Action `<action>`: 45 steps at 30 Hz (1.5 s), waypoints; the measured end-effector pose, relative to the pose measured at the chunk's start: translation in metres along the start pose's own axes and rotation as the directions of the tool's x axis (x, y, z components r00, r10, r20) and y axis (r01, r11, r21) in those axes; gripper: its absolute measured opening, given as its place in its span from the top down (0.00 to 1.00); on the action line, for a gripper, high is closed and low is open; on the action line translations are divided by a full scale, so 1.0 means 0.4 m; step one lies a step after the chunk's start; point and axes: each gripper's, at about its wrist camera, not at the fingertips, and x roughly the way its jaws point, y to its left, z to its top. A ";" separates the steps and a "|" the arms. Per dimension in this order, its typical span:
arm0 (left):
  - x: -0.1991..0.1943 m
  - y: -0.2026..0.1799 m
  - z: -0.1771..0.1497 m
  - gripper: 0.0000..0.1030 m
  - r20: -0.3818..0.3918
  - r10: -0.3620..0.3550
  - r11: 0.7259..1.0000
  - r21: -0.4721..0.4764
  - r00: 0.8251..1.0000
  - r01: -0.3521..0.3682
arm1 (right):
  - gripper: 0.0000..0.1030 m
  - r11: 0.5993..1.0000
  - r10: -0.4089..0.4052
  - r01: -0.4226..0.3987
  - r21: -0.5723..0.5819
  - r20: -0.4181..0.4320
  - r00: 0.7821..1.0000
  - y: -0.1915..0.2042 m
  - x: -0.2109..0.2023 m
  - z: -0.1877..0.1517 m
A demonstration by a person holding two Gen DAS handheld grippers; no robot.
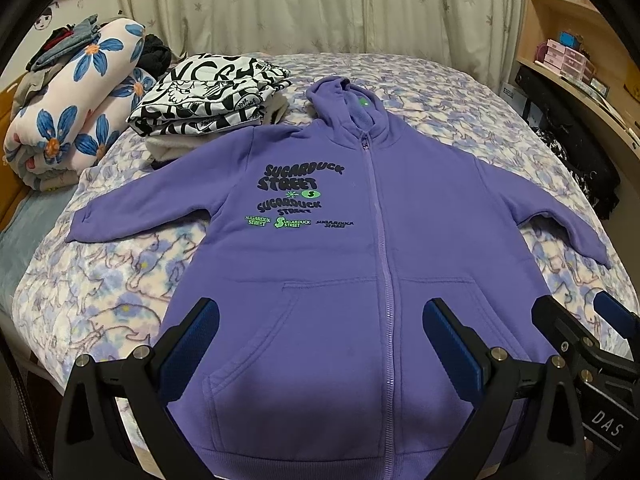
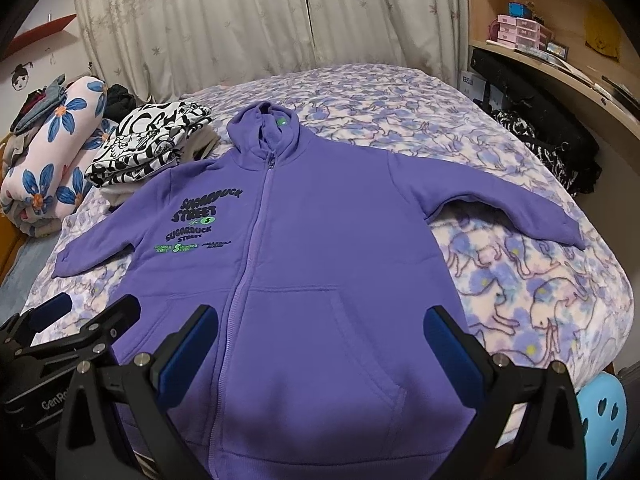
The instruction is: Fold large clothes
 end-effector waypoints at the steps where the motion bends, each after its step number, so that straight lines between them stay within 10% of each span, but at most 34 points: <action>1: 0.000 -0.001 -0.001 0.02 0.001 0.000 1.000 0.002 1.000 0.000 | 0.00 1.000 0.000 0.000 0.002 0.001 1.000 -0.002 0.001 0.000; 45: 0.009 -0.030 0.031 0.02 -0.005 0.001 1.000 0.025 1.000 -0.001 | 0.00 0.999 0.025 -0.026 0.027 0.039 0.999 -0.028 -0.005 0.028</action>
